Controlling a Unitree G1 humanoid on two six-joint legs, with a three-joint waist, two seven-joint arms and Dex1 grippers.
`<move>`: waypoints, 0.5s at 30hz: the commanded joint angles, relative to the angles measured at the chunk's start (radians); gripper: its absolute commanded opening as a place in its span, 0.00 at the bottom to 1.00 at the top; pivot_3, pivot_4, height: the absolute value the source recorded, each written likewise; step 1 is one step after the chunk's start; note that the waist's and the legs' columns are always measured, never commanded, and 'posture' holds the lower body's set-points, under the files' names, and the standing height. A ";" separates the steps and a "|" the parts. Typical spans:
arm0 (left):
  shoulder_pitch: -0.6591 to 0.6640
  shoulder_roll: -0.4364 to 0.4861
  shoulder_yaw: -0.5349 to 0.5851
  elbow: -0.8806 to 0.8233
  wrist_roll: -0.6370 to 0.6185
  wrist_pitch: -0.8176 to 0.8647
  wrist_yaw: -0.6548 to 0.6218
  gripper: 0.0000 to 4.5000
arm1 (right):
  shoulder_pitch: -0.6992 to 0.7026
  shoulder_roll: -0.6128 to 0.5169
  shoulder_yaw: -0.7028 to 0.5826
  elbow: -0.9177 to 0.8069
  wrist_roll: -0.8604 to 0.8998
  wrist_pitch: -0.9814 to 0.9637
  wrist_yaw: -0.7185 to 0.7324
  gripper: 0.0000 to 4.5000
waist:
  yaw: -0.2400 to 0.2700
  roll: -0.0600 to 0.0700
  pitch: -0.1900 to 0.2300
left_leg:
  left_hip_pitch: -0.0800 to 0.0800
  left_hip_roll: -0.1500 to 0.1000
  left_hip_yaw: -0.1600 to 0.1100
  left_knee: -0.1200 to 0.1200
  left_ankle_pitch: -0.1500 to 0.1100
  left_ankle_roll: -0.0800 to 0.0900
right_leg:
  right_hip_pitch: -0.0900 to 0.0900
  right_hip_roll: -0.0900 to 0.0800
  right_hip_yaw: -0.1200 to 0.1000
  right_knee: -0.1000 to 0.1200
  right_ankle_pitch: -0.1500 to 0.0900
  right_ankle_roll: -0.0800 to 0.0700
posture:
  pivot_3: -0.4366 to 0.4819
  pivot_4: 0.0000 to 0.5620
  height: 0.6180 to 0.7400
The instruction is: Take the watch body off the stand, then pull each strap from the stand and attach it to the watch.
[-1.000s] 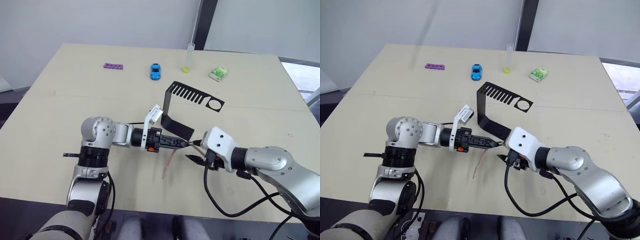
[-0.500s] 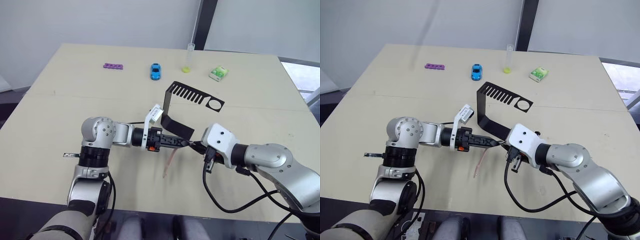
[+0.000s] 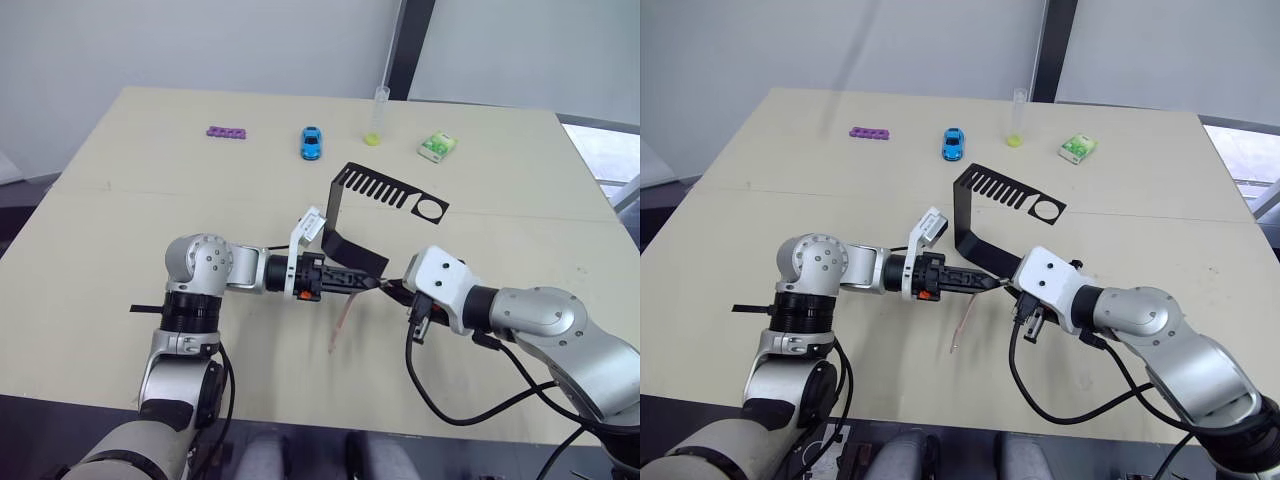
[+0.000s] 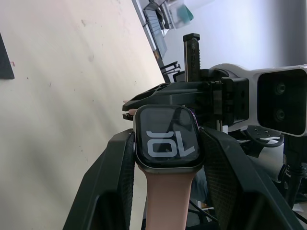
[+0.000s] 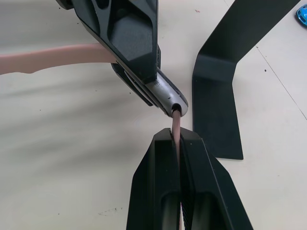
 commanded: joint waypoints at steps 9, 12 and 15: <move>-0.009 0.008 0.007 0.004 -0.009 -0.021 0.011 0.35 | 0.002 0.002 -0.030 -0.030 -0.012 -0.032 0.001 0.01 | 0.000 0.000 0.000 | 0.000 0.000 0.000 0.000 0.000 0.000 | 0.000 0.000 0.000 0.000 0.000 0.000 | 0.48 0.27 1.00; -0.008 0.008 0.006 0.003 -0.010 -0.021 0.011 0.35 | 0.002 0.004 -0.029 -0.031 -0.012 -0.030 0.000 0.01 | 0.000 0.000 0.000 | 0.000 0.000 0.000 0.000 0.000 0.000 | 0.000 0.000 0.000 0.000 0.000 0.000 | 0.48 0.27 1.00; -0.013 0.000 0.015 0.000 -0.017 -0.014 0.012 0.35 | 0.002 0.005 -0.027 -0.030 -0.012 -0.029 0.000 0.01 | 0.000 0.000 0.000 | 0.000 0.000 0.000 0.000 0.000 0.000 | 0.000 0.000 0.000 0.000 0.000 0.000 | 0.48 0.27 1.00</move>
